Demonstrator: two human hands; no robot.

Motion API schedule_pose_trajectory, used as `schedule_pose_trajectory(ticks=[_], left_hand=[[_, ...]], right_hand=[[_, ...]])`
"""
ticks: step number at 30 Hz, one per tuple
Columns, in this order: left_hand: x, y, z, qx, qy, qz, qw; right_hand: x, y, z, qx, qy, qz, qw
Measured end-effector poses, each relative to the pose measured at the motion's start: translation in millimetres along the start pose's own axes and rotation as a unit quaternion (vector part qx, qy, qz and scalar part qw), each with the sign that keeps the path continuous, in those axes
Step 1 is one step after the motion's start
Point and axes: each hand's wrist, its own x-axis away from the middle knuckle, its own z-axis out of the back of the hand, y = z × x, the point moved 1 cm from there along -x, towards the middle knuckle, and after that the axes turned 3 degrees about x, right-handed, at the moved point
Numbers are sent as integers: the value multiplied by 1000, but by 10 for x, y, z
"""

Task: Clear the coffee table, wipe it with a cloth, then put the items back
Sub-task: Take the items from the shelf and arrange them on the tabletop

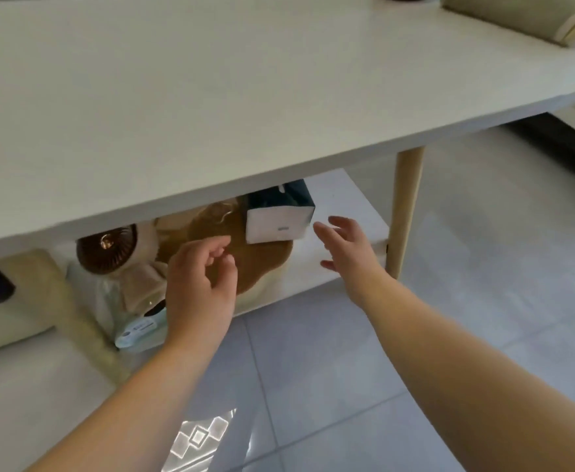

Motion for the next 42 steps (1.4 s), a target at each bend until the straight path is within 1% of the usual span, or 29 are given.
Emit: schedule_pose_trajectory(ticks=[2,4,7,8,10,13,17,21,25,28,29,30,32,33,34,36,38,40,42], left_hand=[[1,-164,-9,-22,-27,68,997],[48,-284,-45,-72,-99,89,989],[116,-412,-102,-205,-179,41,961],[128,-443,-113,-240,-195,28,951],[147,-473,-126,-276,-214,19,937],[133,-471,-144,-295,-241,14,925],[114,-432,-221,-315,-265,-17,911],[102,-370,-344,-294,-298,-50,907],[72,-311,-439,-270,-331,-65,902],[97,-232,-493,-208,-356,-62,909],[115,-211,-485,-166,-352,-54,919],[133,-202,-462,-123,-329,-46,935],[170,-214,-380,-68,-232,-21,970],[177,-232,-332,-48,-179,12,983],[174,-240,-301,-23,-138,61,988],[133,-212,-290,37,-109,160,980],[52,-148,-325,91,-92,225,966],[-16,-100,-354,112,-79,260,956],[-42,-88,-370,111,-79,272,953]], right_hand=[[-64,-2,-134,-41,-24,-45,998],[-136,-16,-208,-67,-41,-58,995],[-231,-80,-299,-89,-60,-69,992],[-257,-109,-335,-93,-61,-71,991],[-297,-163,-395,-100,-59,-77,990],[-351,-194,-436,-102,-50,-81,990],[-408,-160,-341,-119,-18,-82,989],[-446,-100,-132,-113,2,-83,990],[-448,-42,75,-114,16,-83,990],[-415,-3,205,-124,30,-94,987],[-404,16,251,-127,35,-97,987],[-396,36,290,-127,38,-97,986],[-374,60,362,-115,38,-96,988],[-369,58,379,-108,38,-94,989],[-366,50,391,-106,37,-91,990],[-367,20,382,-119,27,-93,988],[-376,-19,352,-132,19,-96,986],[-383,-41,328,-127,3,-97,987],[-386,-39,316,-132,-20,-105,985]])
